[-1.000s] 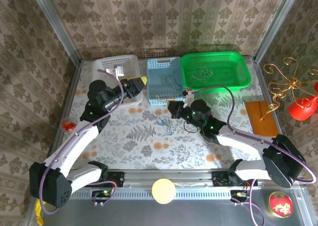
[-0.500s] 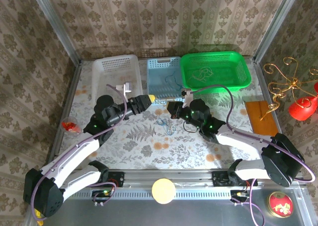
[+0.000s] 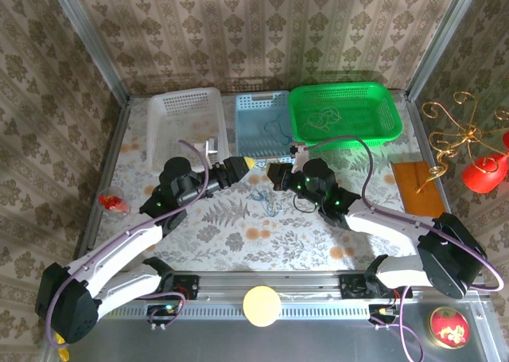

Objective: Untangle the cables

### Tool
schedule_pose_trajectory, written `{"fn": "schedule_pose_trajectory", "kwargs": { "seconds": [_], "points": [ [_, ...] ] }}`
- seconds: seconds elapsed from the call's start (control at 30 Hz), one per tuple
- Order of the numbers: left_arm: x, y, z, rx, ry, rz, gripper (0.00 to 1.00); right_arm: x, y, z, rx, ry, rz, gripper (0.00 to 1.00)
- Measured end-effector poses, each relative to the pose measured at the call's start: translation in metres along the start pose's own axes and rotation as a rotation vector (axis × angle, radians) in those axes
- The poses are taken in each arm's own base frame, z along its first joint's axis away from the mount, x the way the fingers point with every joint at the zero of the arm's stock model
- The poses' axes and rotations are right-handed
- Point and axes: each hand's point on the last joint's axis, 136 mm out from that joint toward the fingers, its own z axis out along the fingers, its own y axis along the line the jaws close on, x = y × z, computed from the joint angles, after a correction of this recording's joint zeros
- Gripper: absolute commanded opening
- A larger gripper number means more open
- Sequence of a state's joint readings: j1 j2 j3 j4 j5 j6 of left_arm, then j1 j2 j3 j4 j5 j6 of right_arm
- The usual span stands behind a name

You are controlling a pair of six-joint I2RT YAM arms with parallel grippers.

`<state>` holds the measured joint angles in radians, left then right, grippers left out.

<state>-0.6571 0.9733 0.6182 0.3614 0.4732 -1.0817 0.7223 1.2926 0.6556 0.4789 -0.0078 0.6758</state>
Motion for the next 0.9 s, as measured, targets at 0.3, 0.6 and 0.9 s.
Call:
{"fn": "schedule_pose_trajectory", "kwargs": {
  "seconds": [0.3,0.6,0.9],
  "points": [
    [-0.001,0.006,0.008,-0.002,-0.007,-0.025,0.57,0.000,0.000,0.000,-0.001,0.001,0.000,0.00],
    [-0.002,0.011,0.013,-0.006,-0.005,-0.027,0.55,0.000,0.000,0.000,-0.001,0.001,0.000,0.00],
    [-0.003,0.013,0.016,-0.004,-0.011,-0.024,0.44,0.002,0.003,0.000,-0.008,0.006,-0.002,0.00]
  ]
}}
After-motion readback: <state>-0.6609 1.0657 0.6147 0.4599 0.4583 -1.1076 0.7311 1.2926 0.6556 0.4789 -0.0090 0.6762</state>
